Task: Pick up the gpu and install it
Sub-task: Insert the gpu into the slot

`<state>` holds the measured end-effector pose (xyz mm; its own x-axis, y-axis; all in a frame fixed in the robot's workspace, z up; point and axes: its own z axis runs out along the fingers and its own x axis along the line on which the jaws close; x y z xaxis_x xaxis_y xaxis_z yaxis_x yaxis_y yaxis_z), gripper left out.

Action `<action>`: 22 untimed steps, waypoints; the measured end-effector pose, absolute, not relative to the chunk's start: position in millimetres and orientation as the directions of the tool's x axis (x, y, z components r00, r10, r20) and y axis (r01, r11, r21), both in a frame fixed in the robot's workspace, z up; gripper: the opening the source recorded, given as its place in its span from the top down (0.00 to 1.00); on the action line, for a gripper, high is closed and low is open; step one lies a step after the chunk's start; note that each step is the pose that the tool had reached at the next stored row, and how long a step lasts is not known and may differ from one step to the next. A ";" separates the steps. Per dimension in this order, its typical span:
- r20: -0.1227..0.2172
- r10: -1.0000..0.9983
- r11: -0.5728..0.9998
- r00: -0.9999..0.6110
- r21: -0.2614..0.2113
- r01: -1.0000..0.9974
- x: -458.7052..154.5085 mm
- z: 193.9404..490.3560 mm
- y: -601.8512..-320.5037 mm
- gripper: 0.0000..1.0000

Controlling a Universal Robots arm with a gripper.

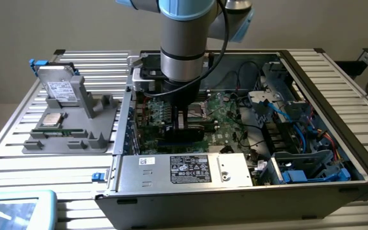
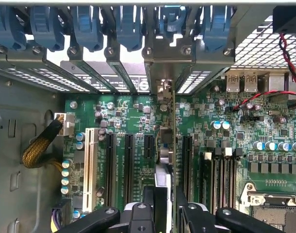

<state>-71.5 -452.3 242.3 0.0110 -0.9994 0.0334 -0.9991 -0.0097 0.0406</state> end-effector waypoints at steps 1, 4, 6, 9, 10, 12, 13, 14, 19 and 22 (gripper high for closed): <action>0.033 -0.999 -0.010 0.011 0.041 -0.999 -71.5 242.3 -452.3 0.73; 0.033 -0.999 -0.010 0.011 0.041 -0.999 -71.4 242.4 -452.3 0.73; 0.034 -0.999 -0.010 0.011 0.041 -0.999 -71.4 242.2 -452.3 0.73; 0.033 -0.999 -0.010 0.011 0.041 -0.999 -71.4 242.0 -452.3 0.73; 0.033 -0.999 -0.010 0.011 0.041 -0.999 -71.4 241.9 -452.3 0.73; 0.033 -0.999 -0.010 0.011 0.041 -0.999 -71.5 241.9 -452.3 0.73; 0.033 -0.999 -0.010 0.012 0.041 -0.999 -71.4 241.8 -452.3 0.73; 0.033 -0.999 -0.010 0.012 0.041 -0.999 -71.3 241.8 -452.3 0.73; 0.033 -0.999 -0.012 0.013 0.041 -0.999 -71.0 241.7 -452.3 0.73; 0.033 -0.999 -0.013 0.014 0.040 -0.999 -71.6 241.6 -452.3 0.73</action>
<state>-71.6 -452.3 241.6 0.0142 -0.9993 0.0333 -0.9991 -0.0129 0.0405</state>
